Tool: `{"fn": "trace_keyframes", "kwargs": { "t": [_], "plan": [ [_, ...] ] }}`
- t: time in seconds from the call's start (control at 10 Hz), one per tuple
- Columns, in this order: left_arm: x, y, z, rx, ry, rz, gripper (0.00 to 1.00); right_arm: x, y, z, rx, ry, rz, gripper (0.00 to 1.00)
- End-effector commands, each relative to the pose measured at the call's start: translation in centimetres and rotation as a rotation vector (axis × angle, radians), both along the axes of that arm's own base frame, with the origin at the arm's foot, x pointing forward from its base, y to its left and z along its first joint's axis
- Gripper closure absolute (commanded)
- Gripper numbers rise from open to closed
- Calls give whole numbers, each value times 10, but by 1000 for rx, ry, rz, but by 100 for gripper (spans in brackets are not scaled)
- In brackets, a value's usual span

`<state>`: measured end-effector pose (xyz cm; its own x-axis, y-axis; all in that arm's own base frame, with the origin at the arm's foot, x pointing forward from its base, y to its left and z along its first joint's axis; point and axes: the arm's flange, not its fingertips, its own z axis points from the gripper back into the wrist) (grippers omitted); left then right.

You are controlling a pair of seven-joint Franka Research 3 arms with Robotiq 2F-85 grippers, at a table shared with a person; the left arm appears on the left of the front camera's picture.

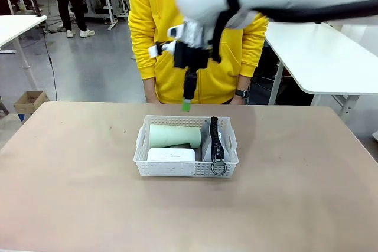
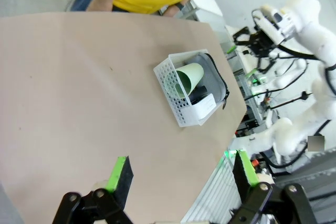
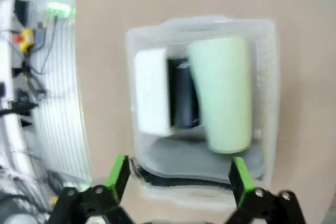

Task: Efficiently arrange items inside the basket to fit them all.
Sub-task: Pick up the Reusable plastic cup and place it inside the Organizing basket.

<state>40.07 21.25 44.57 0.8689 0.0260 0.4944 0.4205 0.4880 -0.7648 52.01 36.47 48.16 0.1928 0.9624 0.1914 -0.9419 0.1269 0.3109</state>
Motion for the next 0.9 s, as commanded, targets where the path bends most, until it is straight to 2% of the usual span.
{"fn": "trace_keyframes", "kwargs": {
  "t": [0.0, 0.1, 0.2, 0.3, 0.5, 0.6, 0.8],
  "plan": [
    [-2, -1, 2, 3, 5, -9, 0, -34, -79, -5, 198, 252, -187, 0],
    [-2, -1, 2, 3, 5, -9, 0, -40, -107, -8, 279, 327, -353, 0],
    [-2, -1, 2, 3, 5, -9, 0, -50, -137, -12, 370, 367, -425, 0],
    [-2, -1, 2, 3, 5, -9, 0, -61, -171, -21, 440, 431, -559, 0],
    [-2, -1, 2, 3, 5, -9, 0, -107, -235, -39, 666, 429, -759, 0],
    [-2, -1, 2, 3, 5, -9, 0, -132, -263, -53, 711, 486, -916, 0],
    [-2, -1, 2, 3, 5, -9, 0, -183, -296, -85, 845, 512, -1038, 0]
  ]
}}
